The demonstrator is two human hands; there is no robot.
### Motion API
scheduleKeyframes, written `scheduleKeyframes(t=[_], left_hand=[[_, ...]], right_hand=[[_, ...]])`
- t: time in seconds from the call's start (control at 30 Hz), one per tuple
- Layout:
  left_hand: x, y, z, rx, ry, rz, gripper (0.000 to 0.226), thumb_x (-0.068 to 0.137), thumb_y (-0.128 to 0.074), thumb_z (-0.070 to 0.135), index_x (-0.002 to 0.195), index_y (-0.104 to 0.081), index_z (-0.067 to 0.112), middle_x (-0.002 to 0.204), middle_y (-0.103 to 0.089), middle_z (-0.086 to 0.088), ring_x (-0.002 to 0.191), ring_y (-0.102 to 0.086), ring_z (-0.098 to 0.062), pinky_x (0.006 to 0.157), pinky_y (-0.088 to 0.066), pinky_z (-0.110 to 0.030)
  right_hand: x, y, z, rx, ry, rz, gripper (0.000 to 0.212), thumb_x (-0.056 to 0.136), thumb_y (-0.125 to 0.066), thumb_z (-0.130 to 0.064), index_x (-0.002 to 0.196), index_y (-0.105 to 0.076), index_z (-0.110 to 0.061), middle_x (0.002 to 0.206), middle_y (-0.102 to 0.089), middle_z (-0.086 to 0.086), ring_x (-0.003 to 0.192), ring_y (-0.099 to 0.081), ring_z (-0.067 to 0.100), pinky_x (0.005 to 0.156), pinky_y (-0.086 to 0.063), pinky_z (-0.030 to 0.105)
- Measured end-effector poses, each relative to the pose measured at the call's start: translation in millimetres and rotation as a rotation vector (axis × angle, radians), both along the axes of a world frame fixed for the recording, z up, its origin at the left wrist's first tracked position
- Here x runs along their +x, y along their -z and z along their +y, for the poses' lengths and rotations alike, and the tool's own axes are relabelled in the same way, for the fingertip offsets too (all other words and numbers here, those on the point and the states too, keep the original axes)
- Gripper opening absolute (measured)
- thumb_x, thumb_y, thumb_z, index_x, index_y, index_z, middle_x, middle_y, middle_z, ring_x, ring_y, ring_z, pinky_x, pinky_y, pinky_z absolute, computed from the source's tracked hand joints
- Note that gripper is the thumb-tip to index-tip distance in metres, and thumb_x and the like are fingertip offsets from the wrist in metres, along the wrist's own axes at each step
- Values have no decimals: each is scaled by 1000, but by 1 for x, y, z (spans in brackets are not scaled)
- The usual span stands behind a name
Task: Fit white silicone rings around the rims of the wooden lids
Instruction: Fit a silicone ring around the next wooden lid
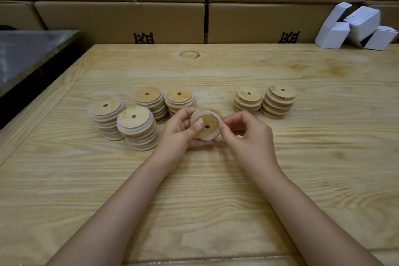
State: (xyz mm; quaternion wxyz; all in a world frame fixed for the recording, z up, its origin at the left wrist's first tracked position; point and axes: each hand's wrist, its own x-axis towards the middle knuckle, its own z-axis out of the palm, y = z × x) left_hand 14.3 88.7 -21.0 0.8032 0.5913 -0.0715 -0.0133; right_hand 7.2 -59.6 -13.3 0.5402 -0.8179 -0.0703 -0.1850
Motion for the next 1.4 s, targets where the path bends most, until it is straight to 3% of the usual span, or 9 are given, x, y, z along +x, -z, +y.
scheduleKeyframes(t=[0.1,0.33,0.5,0.57,0.7,0.77,0.97,1.1,1.4], left_hand=[[1,0,1,-53,6,1,13,86,-51,6,99,-52,8,90,-66,-11,77,-69,-22,67,-59,-41],[2,1,6,-122,40,18,22,79,-54,14,100,-55,8,88,-72,-7,78,-71,-25,63,-59,-37],[4,2,9,-54,48,15,24,79,-57,18,102,-57,8,88,-72,-6,79,-70,-23,61,-58,-34],[4,0,11,8,50,0,23,78,-58,18,99,-58,10,84,-71,-5,76,-70,-20,59,-57,-33],[1,-2,11,102,25,-25,22,75,-62,13,96,-57,7,77,-71,-3,71,-68,-14,54,-56,-28],[-1,-2,8,155,8,-40,19,79,-61,8,97,-57,5,79,-69,-8,72,-67,-16,55,-58,-32],[-6,-1,-3,256,14,-45,17,86,-58,3,103,-57,3,86,-67,-12,74,-65,-20,60,-57,-43],[-5,-2,-3,153,-9,2,19,88,-54,-1,107,-51,-1,84,-66,-14,65,-66,-21,54,-58,-38],[1,1,1,177,-42,-73,22,90,-49,-6,96,-53,14,89,-63,-5,74,-65,-7,64,-58,-32]], right_hand=[[3,-2,-3,173,-53,101,21,77,-74,-13,65,-63,-26,75,-70,-13,71,-67,5,68,-52,19],[2,-12,-4,373,-171,231,12,77,-71,1,70,-67,-8,84,-72,12,79,-67,22,86,-54,44],[0,-14,-6,389,-202,241,12,79,-68,4,72,-65,-5,87,-70,17,84,-66,33,88,-51,52],[0,-13,-7,348,-203,227,13,79,-67,3,72,-64,-7,86,-69,16,84,-64,38,87,-52,49],[1,-11,-8,276,-175,170,17,80,-66,1,72,-61,-13,76,-66,-1,66,-59,6,66,-51,21],[2,-10,-8,256,-155,152,19,80,-66,-1,72,-59,-16,76,-65,-4,66,-59,1,62,-49,15],[-1,-4,-4,103,-77,95,20,79,-68,-12,71,-56,-27,77,-66,-5,71,-64,10,67,-55,34],[-4,-1,0,-167,4,-84,9,80,-69,-16,81,-60,-19,78,-64,-6,71,-61,10,69,-49,31],[-4,-3,1,-19,-24,-51,7,81,-70,-11,78,-67,-16,74,-66,-13,73,-65,5,72,-54,25]])
